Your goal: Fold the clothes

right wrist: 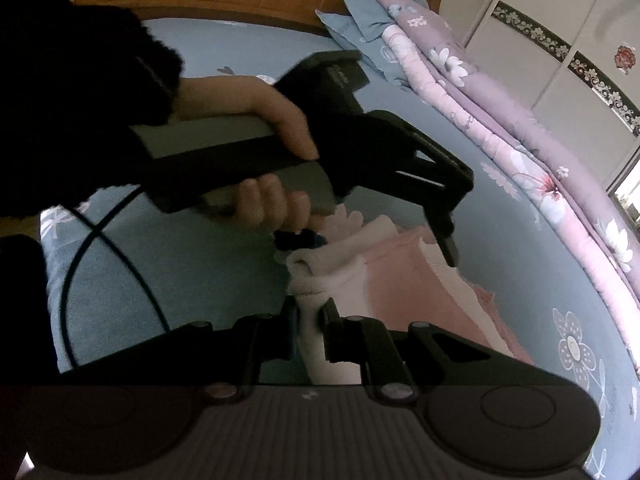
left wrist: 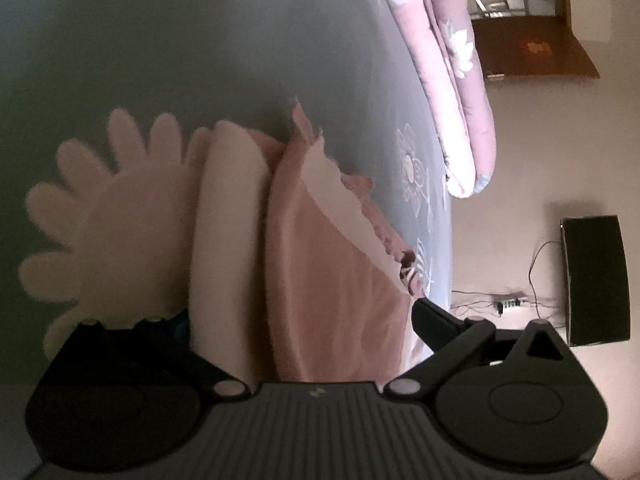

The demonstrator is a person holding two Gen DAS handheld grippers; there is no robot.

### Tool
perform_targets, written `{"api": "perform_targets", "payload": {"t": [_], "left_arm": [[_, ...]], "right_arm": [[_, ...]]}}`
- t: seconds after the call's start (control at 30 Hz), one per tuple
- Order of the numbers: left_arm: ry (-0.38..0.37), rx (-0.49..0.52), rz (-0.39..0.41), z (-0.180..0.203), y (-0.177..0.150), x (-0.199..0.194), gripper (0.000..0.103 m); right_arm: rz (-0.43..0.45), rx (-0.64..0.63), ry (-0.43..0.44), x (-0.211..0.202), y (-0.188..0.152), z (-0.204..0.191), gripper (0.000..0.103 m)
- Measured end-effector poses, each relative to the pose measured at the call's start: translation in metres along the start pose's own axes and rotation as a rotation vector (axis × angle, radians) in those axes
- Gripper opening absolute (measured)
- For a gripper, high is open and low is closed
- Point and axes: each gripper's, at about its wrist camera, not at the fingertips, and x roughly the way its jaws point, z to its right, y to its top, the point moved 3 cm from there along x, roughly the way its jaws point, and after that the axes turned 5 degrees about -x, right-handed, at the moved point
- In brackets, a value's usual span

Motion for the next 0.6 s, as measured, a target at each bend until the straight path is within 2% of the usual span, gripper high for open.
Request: {"api": "perform_targets", "payload": {"t": [0.13, 0.2, 0.23, 0.27, 0.3, 0.33, 0.37, 0.43, 0.53, 0.6], "left_arm": [[0.050, 0.118, -0.052, 0.014, 0.001, 0.007, 0.100], [0.097, 0.196, -0.069, 0.020, -0.002, 0.008, 0.093], [0.132, 0.233, -0.069, 0.023, -0.004, 0.008, 0.081], [0.174, 0.261, -0.067, 0.026, -0.004, 0.007, 0.063], [0.211, 0.279, -0.064, 0.027, -0.004, 0.006, 0.054], [0.239, 0.273, -0.060, 0.023, -0.003, 0.002, 0.034], [0.256, 0.248, -0.058, 0.015, -0.002, -0.004, 0.022], [0.234, 0.185, -0.060, 0.005, 0.002, -0.009, 0.022], [0.254, 0.223, -0.045, 0.009, -0.002, -0.009, 0.022], [0.269, 0.234, -0.040, 0.012, -0.003, -0.009, 0.022]], "right_arm": [[0.003, 0.004, 0.005, 0.000, -0.002, 0.000, 0.015], [0.003, 0.005, 0.011, 0.002, -0.003, -0.001, 0.015], [0.004, 0.008, 0.010, 0.002, -0.004, -0.001, 0.015], [0.003, 0.008, 0.013, 0.003, -0.004, -0.002, 0.015], [0.003, 0.007, 0.014, 0.004, -0.005, -0.003, 0.017], [0.002, 0.006, 0.015, 0.005, -0.005, -0.004, 0.017], [0.001, 0.002, 0.016, 0.005, -0.006, -0.005, 0.018], [0.001, -0.001, 0.008, 0.004, -0.006, -0.007, 0.024], [0.022, 0.008, 0.013, -0.005, -0.007, -0.005, 0.034], [0.038, 0.027, 0.010, -0.011, -0.009, 0.003, 0.035]]}}
